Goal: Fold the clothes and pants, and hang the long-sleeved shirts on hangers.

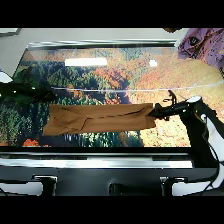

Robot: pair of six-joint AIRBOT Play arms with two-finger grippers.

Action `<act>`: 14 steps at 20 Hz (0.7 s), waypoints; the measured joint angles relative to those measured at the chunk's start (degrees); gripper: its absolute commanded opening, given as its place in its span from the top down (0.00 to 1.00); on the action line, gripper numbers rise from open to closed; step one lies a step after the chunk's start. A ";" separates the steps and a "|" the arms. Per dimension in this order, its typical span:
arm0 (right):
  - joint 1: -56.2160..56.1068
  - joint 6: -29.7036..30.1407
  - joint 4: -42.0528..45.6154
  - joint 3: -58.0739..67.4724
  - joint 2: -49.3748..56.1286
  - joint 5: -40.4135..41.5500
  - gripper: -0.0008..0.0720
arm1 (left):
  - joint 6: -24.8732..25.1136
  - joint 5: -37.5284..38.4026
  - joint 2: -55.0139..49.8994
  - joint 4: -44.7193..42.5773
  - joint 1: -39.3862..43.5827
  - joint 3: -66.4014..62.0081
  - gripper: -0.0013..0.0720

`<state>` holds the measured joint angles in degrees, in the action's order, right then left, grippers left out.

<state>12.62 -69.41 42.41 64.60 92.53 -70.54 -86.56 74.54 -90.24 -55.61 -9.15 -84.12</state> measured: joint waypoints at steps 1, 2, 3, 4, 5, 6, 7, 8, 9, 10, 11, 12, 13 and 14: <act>-0.11 -2.32 1.92 1.46 -2.03 -0.59 0.94 | -0.85 -1.07 -0.37 0.96 1.88 -0.02 0.95; -0.22 -4.79 4.04 3.17 -4.07 -1.60 0.94 | -1.46 -2.45 -0.94 1.88 4.15 -0.02 0.95; -0.28 -7.13 6.08 4.90 -5.88 -2.67 0.94 | -2.43 -4.04 -1.60 2.60 6.58 -0.02 0.95; -0.33 -9.33 8.02 6.73 -7.63 -3.80 0.94 | -3.54 -6.01 -2.51 3.74 9.55 -0.02 0.95; -0.35 -11.61 9.97 8.74 -9.42 -5.07 0.94 | -4.15 -7.82 -3.52 5.16 12.52 -0.02 0.95; -0.37 -13.51 11.65 10.56 -10.93 -6.49 0.94 | -4.98 -10.19 -4.76 7.02 15.89 -0.02 0.95; -0.39 -15.21 13.22 12.46 -12.44 -7.82 0.94 | -5.51 -12.39 -5.99 8.90 19.02 -0.02 0.95; -0.39 -16.57 14.38 14.12 -13.73 -8.94 0.94 | -5.86 -15.08 -7.39 11.43 22.43 -0.02 0.95; -0.39 -17.86 15.72 15.80 -14.95 -10.21 0.94 | -6.10 -17.59 -8.72 13.73 25.51 -0.02 0.95; -0.39 -18.88 16.85 17.35 -15.89 -11.41 0.94 | -6.47 -20.35 -10.23 16.55 28.72 -0.02 0.96; -0.39 -19.85 17.92 18.99 -16.70 -12.74 0.94 | -6.60 -22.82 -11.63 19.23 31.50 -0.04 0.95; -0.39 -20.70 18.97 20.59 -17.29 -13.99 0.94 | -6.91 -25.29 -13.18 22.27 34.36 -0.20 0.95; -0.39 -21.20 19.89 22.08 -17.70 -15.23 0.94 | -6.93 -27.19 -14.69 24.96 36.83 -0.57 0.95; -0.39 -21.79 20.70 23.54 -18.03 -16.31 0.94 | -6.93 -28.94 -16.37 27.67 39.30 -1.22 0.95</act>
<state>12.23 -91.20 63.11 88.14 74.50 -86.85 -93.49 45.60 -106.61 -27.94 30.15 -85.34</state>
